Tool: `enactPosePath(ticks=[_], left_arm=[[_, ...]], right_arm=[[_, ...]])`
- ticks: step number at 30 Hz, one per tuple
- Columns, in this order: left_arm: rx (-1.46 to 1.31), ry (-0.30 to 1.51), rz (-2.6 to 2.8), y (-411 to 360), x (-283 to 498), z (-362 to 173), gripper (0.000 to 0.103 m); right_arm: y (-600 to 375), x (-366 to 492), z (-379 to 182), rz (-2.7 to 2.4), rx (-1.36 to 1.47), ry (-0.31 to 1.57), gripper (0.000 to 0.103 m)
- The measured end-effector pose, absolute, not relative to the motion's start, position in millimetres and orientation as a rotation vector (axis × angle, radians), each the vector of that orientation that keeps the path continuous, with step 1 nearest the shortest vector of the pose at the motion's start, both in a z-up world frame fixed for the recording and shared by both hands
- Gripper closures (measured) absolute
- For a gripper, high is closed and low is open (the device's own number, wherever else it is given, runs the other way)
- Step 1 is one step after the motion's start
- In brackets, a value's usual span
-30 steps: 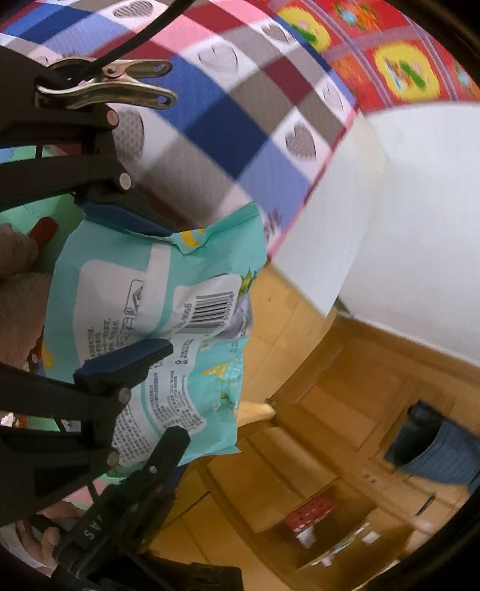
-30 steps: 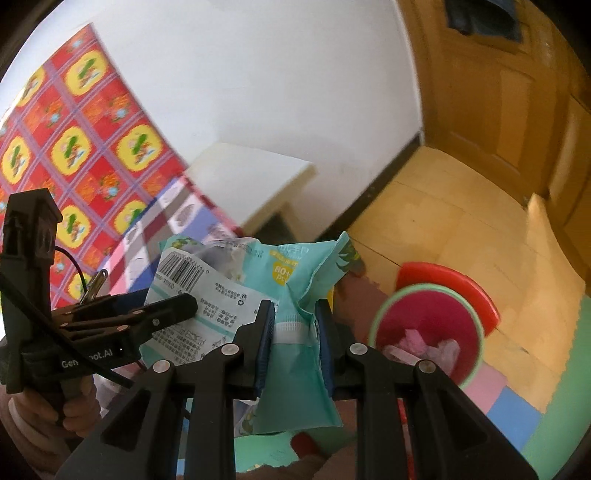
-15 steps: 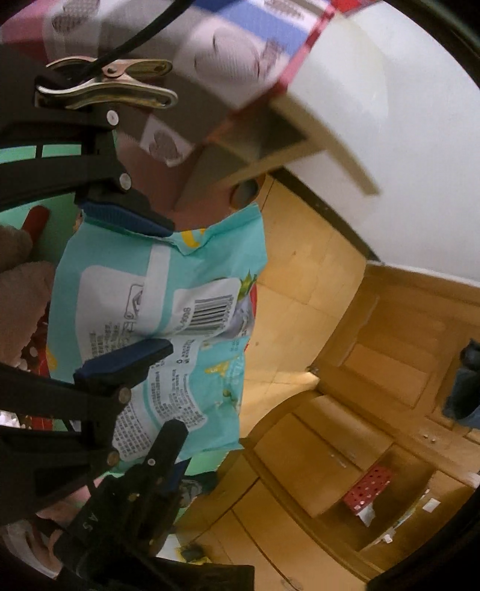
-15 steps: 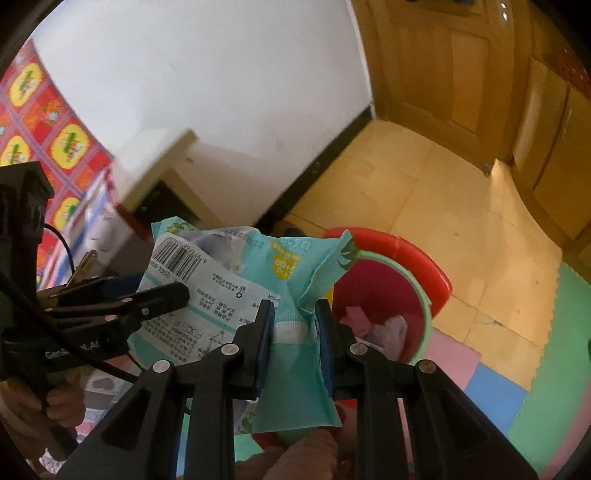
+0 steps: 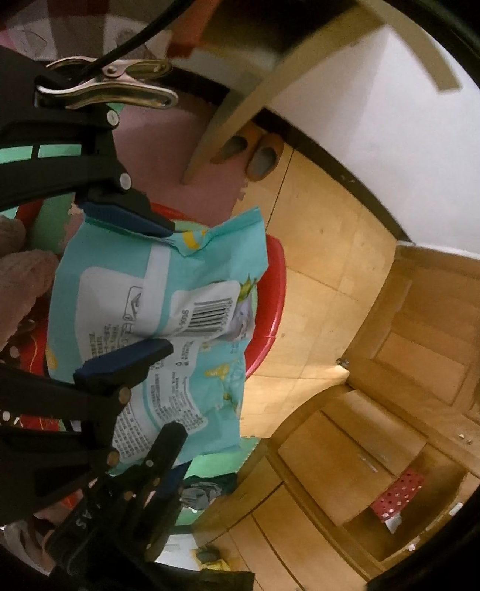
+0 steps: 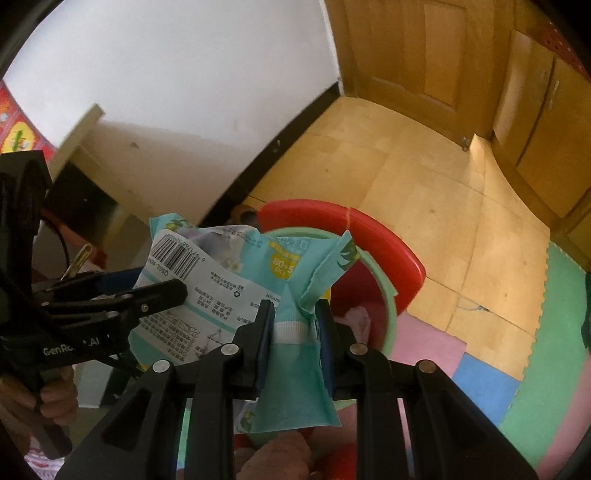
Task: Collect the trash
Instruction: 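Open both grippers to drop the wipes packet into the bucket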
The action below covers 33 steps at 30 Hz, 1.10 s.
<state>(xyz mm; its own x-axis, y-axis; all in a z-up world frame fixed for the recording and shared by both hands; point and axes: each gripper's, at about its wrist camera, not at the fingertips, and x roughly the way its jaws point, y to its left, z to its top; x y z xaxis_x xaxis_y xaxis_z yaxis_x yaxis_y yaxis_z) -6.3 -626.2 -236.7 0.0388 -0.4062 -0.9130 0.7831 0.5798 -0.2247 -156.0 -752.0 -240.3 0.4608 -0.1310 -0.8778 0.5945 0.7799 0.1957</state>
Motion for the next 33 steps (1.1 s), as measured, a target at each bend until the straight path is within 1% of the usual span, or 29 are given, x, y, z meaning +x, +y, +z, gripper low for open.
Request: enactPosePath(ticks=[8,14,17,20,33], left_arm=[[0.427,1.272,-0.972,-656.4,-4.1,-287.5,0.042],[0.444,1.299,-0.982,-666.7,-0.1,-308.2,0.040],[0.467,1.317,-0.967,-673.2,1.6,-315.6,0.033],[0.478,1.330,-0.959,-675.1,4.1,-319.3,0.031],[0.472,1.339,-0.960,-671.2,1.4,-306.8,0.031]], right_arm=[[-767.8,-162.3,-274.4,-0.524,0.557,1.043,0.079],[-776.3,-167.1,-284.5,-0.560,0.593,1.056,0.078],[-776.6,-166.6,-286.5,-0.566,0.591,1.061,0.078],[-776.3,-165.3,-287.3,-0.565,0.593,1.066,0.071],[-767.7,-166.2,-276.3,-0.554,0.598,1.051,0.070]])
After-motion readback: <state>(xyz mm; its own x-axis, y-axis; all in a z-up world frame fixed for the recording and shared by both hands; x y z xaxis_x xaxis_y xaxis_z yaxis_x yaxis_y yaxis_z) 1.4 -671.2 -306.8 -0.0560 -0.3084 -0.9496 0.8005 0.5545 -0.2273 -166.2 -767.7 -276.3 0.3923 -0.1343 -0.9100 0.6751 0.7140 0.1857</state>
